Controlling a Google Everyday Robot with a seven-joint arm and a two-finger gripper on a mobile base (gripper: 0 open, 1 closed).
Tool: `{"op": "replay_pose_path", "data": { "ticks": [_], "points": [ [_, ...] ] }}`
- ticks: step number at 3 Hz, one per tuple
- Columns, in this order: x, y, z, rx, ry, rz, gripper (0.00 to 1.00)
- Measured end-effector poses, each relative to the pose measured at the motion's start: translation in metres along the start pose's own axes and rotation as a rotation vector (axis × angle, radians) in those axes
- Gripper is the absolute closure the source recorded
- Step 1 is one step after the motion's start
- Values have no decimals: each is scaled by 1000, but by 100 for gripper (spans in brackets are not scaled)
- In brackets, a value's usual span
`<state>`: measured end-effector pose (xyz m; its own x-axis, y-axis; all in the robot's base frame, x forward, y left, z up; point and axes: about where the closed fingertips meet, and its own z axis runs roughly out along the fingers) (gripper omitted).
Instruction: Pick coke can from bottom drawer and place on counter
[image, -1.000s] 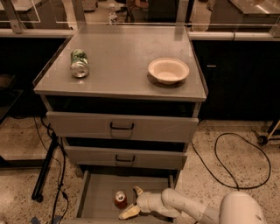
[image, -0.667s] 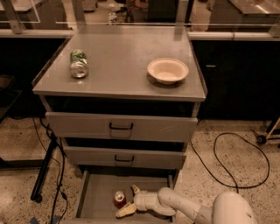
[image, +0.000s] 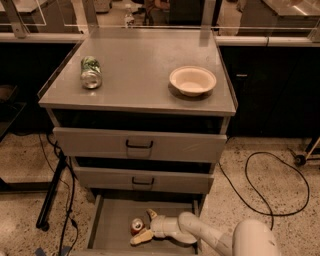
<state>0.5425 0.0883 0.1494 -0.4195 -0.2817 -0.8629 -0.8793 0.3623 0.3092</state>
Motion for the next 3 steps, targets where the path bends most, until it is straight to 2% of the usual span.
{"op": "replay_pose_path", "data": {
  "ticks": [3],
  "points": [
    [0, -1, 1, -1, -2, 1, 70]
  ]
}}
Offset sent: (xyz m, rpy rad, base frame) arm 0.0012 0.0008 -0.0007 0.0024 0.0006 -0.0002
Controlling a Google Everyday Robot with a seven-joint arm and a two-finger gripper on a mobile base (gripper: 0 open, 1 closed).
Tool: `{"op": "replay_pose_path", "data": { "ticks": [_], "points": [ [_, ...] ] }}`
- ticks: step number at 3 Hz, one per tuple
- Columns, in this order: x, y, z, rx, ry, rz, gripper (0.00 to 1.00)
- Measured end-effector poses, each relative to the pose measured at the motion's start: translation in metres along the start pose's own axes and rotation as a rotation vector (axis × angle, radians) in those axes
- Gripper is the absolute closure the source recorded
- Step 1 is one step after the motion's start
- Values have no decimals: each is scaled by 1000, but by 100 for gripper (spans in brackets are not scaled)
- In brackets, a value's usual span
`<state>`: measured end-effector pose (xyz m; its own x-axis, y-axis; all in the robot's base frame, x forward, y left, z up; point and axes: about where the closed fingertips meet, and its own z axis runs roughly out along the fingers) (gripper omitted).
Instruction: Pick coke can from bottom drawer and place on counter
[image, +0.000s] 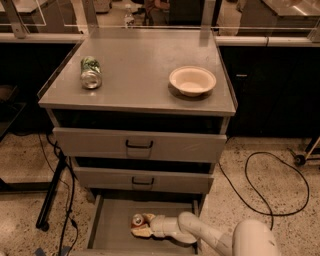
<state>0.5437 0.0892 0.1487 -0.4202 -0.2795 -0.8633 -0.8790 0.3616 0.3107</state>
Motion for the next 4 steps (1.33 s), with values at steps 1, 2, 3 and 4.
{"op": "replay_pose_path", "data": {
  "ticks": [1, 2, 3, 4],
  "points": [
    [0, 0, 0, 0, 0, 0, 92],
    [-5, 5, -3, -2, -1, 9, 100],
    [-25, 11, -17, 20, -1, 38, 100],
    [-43, 17, -33, 39, 9, 56, 100]
  ]
}}
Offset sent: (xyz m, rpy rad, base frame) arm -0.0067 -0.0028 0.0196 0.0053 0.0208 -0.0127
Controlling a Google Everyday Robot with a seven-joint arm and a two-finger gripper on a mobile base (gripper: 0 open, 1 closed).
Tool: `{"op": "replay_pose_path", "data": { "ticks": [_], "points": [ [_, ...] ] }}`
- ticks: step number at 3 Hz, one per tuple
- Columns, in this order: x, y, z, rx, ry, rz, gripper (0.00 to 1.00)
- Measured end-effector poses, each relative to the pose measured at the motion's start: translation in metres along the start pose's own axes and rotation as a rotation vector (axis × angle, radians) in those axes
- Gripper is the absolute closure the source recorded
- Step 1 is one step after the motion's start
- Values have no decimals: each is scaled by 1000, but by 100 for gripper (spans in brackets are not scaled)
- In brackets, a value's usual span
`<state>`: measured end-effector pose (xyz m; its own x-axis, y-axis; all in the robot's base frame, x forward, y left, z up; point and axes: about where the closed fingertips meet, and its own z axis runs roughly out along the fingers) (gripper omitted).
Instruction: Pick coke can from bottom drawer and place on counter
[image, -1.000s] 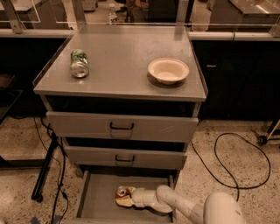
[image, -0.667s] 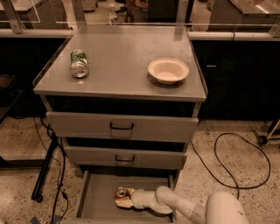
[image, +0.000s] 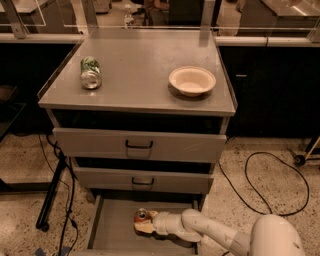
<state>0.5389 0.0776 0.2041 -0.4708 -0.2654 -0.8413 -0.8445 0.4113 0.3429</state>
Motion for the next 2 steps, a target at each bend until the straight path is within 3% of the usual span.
{"op": "replay_pose_path", "data": {
  "ticks": [1, 2],
  "points": [
    [-21, 11, -26, 36, 13, -17, 100],
    [-21, 18, -25, 27, 17, -20, 100]
  ]
}}
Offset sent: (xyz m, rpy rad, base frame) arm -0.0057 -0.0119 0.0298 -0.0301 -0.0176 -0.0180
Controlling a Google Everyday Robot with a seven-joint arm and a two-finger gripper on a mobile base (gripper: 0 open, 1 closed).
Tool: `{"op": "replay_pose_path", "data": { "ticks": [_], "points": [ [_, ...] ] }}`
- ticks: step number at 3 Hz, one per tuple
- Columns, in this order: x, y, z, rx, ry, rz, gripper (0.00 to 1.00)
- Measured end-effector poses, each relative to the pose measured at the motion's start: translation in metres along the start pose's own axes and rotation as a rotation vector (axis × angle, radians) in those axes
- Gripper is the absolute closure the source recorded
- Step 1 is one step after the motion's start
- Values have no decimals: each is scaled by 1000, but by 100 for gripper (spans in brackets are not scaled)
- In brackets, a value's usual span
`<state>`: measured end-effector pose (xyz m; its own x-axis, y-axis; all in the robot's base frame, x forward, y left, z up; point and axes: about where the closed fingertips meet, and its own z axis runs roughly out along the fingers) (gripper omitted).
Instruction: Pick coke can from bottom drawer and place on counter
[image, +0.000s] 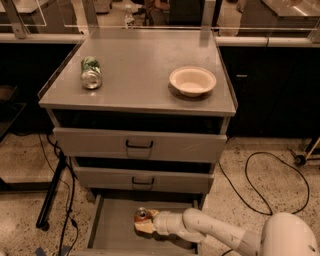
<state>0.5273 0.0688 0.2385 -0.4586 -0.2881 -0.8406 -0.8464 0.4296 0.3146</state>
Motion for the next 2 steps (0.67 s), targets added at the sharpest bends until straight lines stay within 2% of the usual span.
{"op": "replay_pose_path", "data": {
  "ticks": [1, 2],
  "points": [
    [0, 0, 0, 0, 0, 0, 100],
    [-15, 6, -25, 20, 15, 32, 100]
  ]
}}
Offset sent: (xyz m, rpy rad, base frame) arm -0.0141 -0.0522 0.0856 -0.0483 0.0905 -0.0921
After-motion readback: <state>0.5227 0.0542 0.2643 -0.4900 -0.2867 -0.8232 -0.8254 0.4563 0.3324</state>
